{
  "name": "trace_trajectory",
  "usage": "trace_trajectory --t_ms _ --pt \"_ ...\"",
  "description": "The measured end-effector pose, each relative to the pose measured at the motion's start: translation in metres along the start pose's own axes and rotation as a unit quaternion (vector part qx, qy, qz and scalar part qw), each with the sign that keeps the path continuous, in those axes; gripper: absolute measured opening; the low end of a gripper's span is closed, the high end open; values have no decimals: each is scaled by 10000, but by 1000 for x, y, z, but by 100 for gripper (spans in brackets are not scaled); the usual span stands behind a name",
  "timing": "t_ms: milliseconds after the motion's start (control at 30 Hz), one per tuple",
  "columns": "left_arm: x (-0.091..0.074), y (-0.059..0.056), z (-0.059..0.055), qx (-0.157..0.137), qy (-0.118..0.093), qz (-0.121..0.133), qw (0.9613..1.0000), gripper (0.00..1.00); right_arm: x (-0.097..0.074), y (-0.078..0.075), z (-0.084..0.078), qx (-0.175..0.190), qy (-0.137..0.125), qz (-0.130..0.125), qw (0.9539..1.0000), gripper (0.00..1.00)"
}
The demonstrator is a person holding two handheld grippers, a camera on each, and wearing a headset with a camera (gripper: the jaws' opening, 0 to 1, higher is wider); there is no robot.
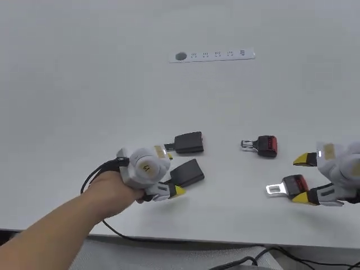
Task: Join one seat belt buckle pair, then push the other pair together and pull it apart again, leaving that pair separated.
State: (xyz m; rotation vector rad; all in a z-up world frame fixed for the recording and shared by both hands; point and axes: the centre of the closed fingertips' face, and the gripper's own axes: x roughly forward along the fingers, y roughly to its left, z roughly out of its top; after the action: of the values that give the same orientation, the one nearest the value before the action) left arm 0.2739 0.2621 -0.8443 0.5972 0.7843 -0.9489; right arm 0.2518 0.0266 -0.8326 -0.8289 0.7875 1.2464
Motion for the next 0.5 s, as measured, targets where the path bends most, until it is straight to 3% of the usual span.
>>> trace_trajectory --t_ms 300,367,400,500 --pt "14 -3 -2 121 185 -186 9996 50 8 8 -11 -477 178 405 9979 40" --pt "16 -2 -4 290 254 -150 9991 50 10 8 -14 -485 207 472 9975 38" --pt "16 -3 0 223 153 -200 9994 49 11 8 -14 -482 211 493 9974 37" --pt "18 -4 0 264 205 -270 9991 47 13 8 -16 -433 228 574 9972 37"
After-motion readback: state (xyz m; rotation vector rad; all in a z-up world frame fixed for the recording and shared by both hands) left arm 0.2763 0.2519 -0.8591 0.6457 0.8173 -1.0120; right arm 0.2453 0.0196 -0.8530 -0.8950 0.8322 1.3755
